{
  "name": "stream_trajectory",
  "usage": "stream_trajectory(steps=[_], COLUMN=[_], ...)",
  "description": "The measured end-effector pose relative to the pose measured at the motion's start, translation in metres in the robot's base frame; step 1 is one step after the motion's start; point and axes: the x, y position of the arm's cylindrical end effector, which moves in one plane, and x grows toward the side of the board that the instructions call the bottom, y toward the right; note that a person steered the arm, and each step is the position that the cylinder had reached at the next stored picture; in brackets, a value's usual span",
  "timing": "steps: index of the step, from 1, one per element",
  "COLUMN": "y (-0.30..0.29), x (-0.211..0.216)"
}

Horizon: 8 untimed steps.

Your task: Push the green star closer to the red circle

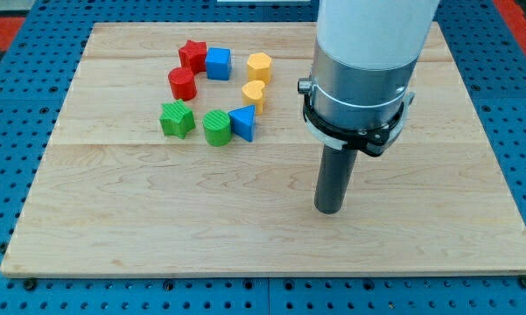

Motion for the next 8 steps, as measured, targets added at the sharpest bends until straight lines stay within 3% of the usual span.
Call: stream_trajectory(steps=[2, 3, 4, 6, 8], y=[-0.034, -0.164, -0.215, -0.180, -0.172], x=[0.003, -0.022, -0.093, -0.139, -0.156])
